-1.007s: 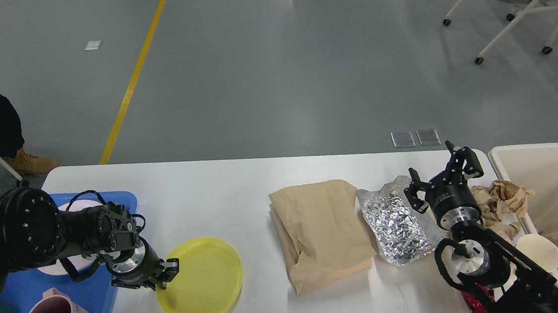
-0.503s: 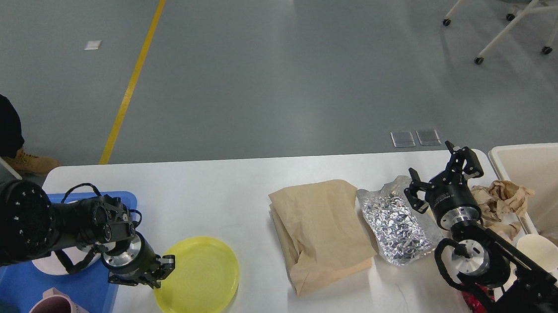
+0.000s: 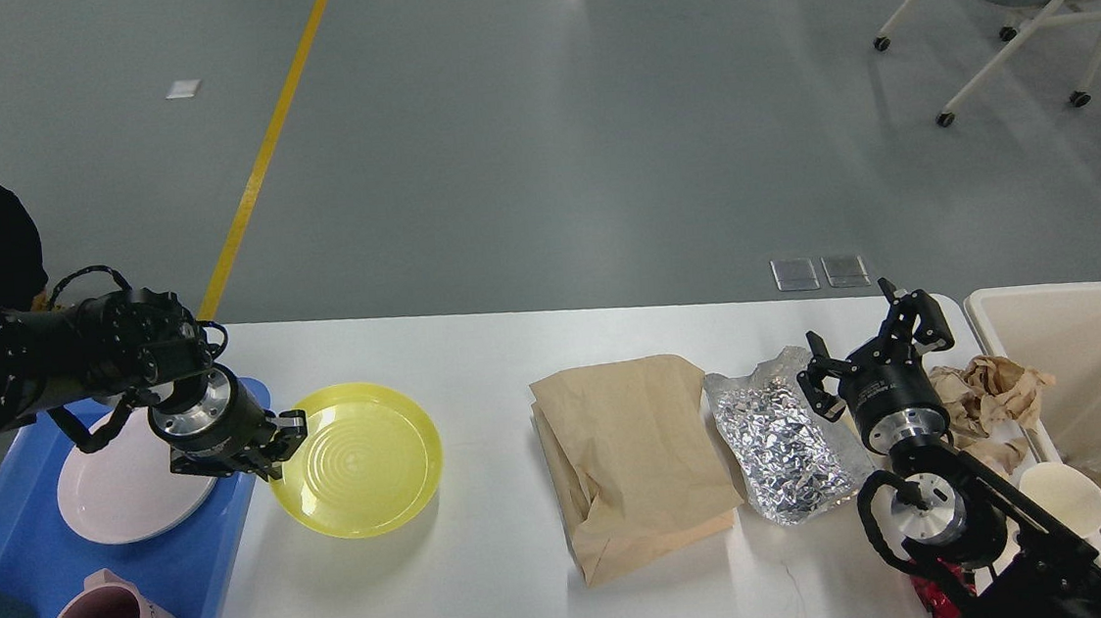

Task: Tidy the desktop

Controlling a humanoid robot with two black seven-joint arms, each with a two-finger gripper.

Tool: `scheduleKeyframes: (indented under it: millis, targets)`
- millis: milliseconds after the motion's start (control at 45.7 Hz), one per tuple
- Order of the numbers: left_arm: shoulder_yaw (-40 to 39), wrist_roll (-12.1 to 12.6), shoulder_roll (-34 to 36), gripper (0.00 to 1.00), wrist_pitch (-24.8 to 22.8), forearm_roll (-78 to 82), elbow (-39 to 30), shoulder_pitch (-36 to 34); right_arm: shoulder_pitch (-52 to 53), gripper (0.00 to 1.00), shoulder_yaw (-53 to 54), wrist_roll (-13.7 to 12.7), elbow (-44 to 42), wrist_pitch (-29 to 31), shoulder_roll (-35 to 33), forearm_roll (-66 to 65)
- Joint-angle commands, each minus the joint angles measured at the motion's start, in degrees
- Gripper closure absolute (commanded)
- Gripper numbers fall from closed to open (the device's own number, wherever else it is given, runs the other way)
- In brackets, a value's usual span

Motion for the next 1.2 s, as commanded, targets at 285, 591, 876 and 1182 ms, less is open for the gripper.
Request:
scheduleKeyframes:
  millis: [285, 591, 876, 1182]
  targets:
    - [-1.38, -0.08, 11.14, 1.00, -7.20, -0.71, -0.22, -9.51, 0.00, 0.00, 0.00, -0.04, -0.05, 0.00, 0.00, 0.00]
    - [-10.35, 1.15, 21.17, 1.00, -3.51, -0.89, 2.68, 0.06, 0.00, 0.00, 0.00, -0.04, -0.05, 0.00, 0.00, -0.09]
    - [-13.68, 1.68, 21.52, 1.00, -0.69, -0.97, 9.97, 9.11, 0.00, 0.00, 0.00, 0.05, -0.05, 0.00, 0.00, 0.00]
    - [-20.10, 3.87, 23.72, 1.00, -0.78, -0.97, 14.89, 15.80, 0.00, 0.00, 0.00, 0.05, -0.05, 0.00, 0.00, 0.00]
